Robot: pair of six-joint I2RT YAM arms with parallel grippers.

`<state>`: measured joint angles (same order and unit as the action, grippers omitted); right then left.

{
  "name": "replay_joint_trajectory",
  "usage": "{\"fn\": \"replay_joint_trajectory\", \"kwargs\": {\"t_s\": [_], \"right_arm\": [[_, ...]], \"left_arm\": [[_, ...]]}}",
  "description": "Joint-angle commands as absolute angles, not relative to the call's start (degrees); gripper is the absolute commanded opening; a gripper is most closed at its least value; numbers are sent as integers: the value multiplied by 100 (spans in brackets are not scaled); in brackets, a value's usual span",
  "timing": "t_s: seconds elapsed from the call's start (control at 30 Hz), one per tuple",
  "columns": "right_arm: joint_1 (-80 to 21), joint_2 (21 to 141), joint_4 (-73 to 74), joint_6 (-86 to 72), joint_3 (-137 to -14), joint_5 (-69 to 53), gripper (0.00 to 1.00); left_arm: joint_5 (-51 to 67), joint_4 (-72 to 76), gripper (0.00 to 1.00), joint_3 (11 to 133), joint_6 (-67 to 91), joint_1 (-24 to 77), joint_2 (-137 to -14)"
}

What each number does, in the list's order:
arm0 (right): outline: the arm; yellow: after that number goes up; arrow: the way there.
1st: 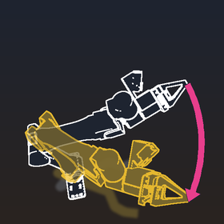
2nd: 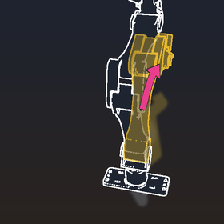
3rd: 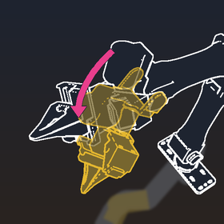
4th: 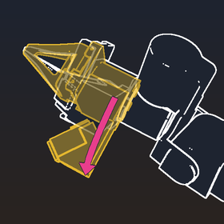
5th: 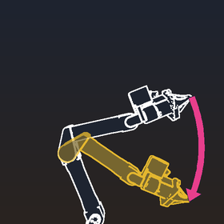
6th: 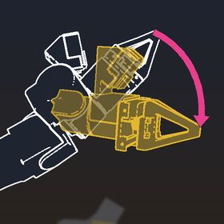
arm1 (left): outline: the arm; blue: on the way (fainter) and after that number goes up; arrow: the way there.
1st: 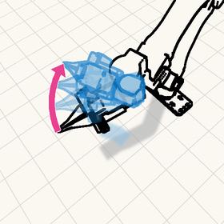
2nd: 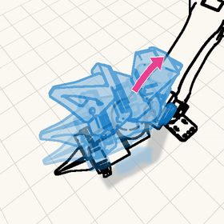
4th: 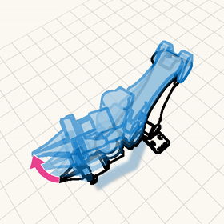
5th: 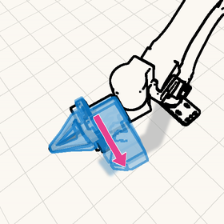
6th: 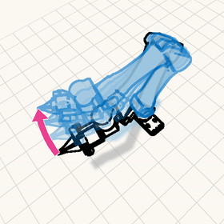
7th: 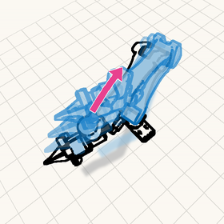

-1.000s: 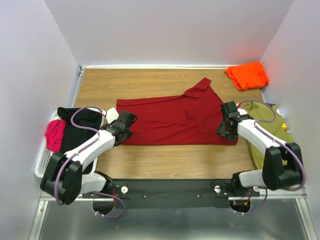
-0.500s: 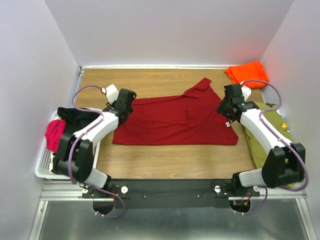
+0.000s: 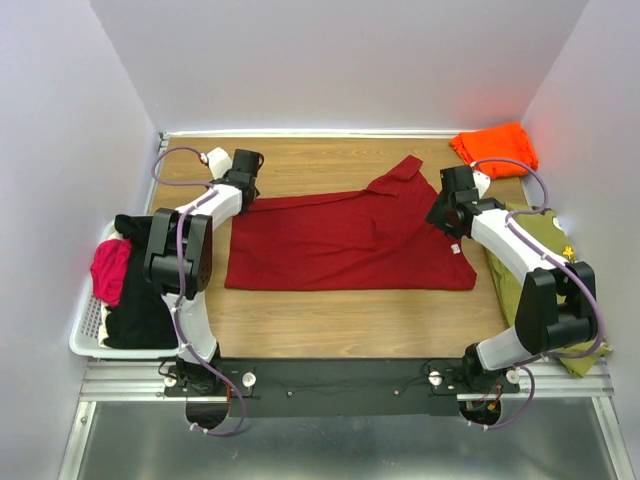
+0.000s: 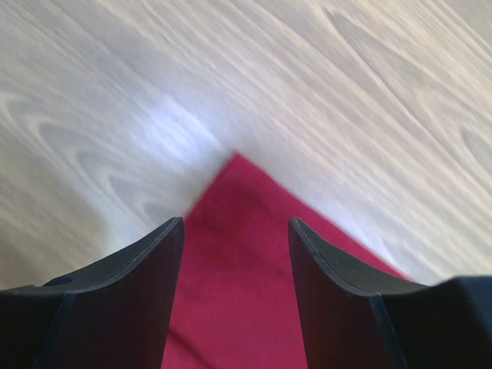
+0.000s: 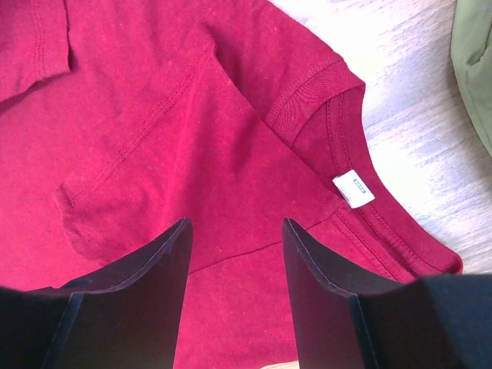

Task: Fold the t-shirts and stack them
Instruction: Grap the side of the flattened tshirt furthest away from the robot with both arms

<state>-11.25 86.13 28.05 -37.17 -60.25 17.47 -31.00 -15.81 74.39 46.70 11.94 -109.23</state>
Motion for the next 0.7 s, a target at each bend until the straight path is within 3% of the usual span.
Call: {"fn": "replay_joint_trajectory", "kwargs": {"t_s": [0.0, 0.37, 0.67], "right_arm": [[-1108, 8710, 2654, -3674, -5915, 1696, 58], [-1116, 8754, 2654, -3665, -5941, 1722, 58], [-1116, 8877, 2654, -3674, -5994, 1635, 58]], "left_arm": [[-3147, -1582, 64, 7725, 4501, 879, -11223], [-2286, -1195, 41, 7981, 3762, 528, -11654], [-2039, -1073, 39, 7928, 3639, 457, -11733]]}}
